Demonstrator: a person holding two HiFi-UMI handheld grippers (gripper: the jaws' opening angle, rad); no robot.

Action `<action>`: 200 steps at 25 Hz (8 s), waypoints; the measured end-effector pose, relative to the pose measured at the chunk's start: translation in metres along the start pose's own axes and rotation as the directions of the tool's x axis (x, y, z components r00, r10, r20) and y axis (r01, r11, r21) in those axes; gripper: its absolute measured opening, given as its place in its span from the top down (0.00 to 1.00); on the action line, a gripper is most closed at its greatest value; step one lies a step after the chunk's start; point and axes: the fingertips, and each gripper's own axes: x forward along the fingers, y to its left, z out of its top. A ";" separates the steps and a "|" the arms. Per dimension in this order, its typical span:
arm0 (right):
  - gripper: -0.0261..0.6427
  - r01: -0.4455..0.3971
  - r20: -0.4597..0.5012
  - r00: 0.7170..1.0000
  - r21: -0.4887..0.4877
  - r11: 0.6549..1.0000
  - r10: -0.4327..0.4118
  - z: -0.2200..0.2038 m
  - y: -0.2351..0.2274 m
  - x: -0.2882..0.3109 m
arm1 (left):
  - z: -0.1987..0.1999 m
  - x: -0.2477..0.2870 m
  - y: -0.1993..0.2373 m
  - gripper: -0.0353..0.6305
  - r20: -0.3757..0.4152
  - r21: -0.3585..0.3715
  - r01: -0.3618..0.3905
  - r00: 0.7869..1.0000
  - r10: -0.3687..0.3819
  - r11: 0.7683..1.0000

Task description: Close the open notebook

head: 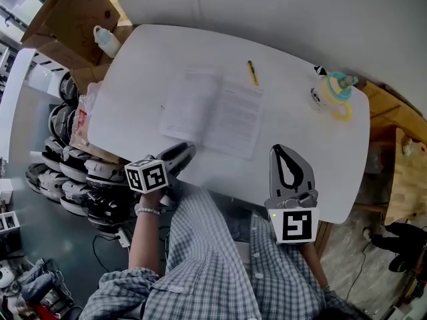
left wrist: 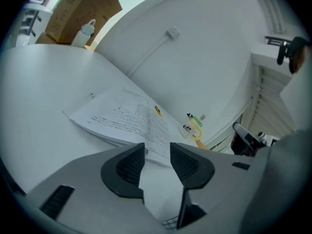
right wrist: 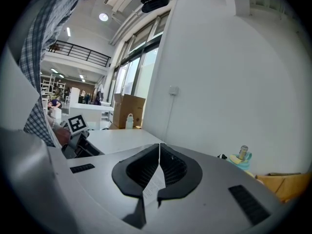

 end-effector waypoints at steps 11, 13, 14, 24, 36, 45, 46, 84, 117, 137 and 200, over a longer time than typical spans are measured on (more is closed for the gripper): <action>0.93 -0.001 -0.019 1.000 0.004 1.000 0.002 -0.002 -0.003 0.013 | -0.008 0.015 0.018 0.61 -0.026 -0.241 0.017 0.999 -0.024 0.970; 0.93 -0.001 -0.022 1.000 0.000 1.000 0.001 -0.002 -0.004 0.015 | -0.011 0.017 0.022 0.60 -0.024 -0.278 0.012 1.000 -0.019 0.960; 0.93 -0.002 -0.024 1.000 -0.001 1.000 0.002 -0.003 -0.005 0.017 | -0.011 0.017 0.025 0.59 -0.017 -0.301 0.013 1.000 -0.018 0.954; 0.93 0.003 -0.042 0.999 0.004 1.000 -0.002 -0.006 -0.007 0.023 | -0.001 0.021 0.045 0.59 0.108 -0.498 0.066 0.994 -0.014 0.865; 0.93 0.008 -0.062 0.998 0.018 1.000 -0.007 -0.012 -0.008 0.023 | 0.009 0.023 0.063 0.69 0.179 -0.574 0.072 0.983 0.040 0.816; 0.93 0.002 -0.058 0.998 0.010 1.000 -0.002 -0.013 -0.006 0.019 | 0.014 0.019 0.061 0.88 0.264 -0.554 0.088 0.962 0.075 0.828; 0.93 0.002 -0.056 0.998 0.008 1.000 -0.001 -0.013 -0.006 0.019 | 0.015 0.018 0.059 0.88 0.261 -0.539 0.076 0.962 0.080 0.839; 0.93 0.016 -0.040 0.999 -0.004 1.000 -0.016 -0.009 0.002 -0.001 | -0.015 0.047 -0.012 0.91 -0.204 0.578 -0.226 0.891 0.407 0.784; 0.93 0.042 -0.064 0.997 -0.009 0.999 -0.042 -0.017 -0.002 -0.007 | -0.045 0.083 -0.033 0.91 -0.332 0.893 0.065 0.761 0.557 0.445; 0.93 0.070 -0.102 0.992 -0.011 0.997 -0.071 -0.038 -0.003 -0.014 | -0.032 0.062 -0.027 0.82 -0.295 0.818 -0.008 0.853 0.431 0.575; 0.93 0.091 0.029 0.996 -0.046 0.995 -0.090 0.002 -0.003 -0.047 | 0.052 -0.053 -0.170 0.94 0.144 0.757 -0.056 0.986 -0.082 0.651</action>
